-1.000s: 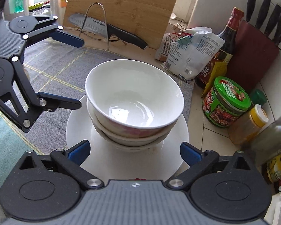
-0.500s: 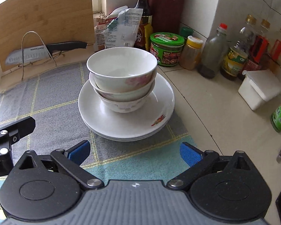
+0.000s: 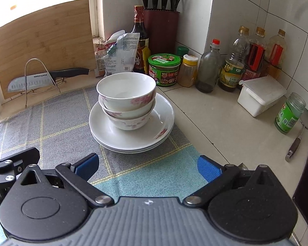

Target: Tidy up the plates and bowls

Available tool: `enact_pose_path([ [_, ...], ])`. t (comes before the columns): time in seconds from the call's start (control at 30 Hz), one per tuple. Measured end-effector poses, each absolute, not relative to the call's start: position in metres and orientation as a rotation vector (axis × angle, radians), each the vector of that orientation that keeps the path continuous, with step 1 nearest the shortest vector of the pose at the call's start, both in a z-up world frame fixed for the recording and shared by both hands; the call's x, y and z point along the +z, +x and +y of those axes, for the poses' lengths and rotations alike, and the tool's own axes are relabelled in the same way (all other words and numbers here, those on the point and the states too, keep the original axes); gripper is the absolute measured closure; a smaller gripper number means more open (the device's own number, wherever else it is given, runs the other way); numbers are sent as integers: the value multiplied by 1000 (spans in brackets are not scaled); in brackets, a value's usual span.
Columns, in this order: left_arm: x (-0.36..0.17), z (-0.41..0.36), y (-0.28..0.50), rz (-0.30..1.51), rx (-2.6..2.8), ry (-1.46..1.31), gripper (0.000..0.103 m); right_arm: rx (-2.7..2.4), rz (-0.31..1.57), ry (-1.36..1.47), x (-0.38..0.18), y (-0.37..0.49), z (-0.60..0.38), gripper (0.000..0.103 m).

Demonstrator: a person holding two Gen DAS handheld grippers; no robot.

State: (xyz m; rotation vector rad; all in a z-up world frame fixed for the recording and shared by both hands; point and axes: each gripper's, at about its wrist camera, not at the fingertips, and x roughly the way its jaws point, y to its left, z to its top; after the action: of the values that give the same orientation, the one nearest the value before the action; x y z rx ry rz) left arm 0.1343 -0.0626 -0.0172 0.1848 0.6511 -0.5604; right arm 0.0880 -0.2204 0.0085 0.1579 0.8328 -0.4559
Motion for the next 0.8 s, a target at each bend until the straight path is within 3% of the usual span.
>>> enact_pose_path([
  [0.8,-6,-62,129,639,-571,162,1,-465,798,148,21,81,-217,0],
])
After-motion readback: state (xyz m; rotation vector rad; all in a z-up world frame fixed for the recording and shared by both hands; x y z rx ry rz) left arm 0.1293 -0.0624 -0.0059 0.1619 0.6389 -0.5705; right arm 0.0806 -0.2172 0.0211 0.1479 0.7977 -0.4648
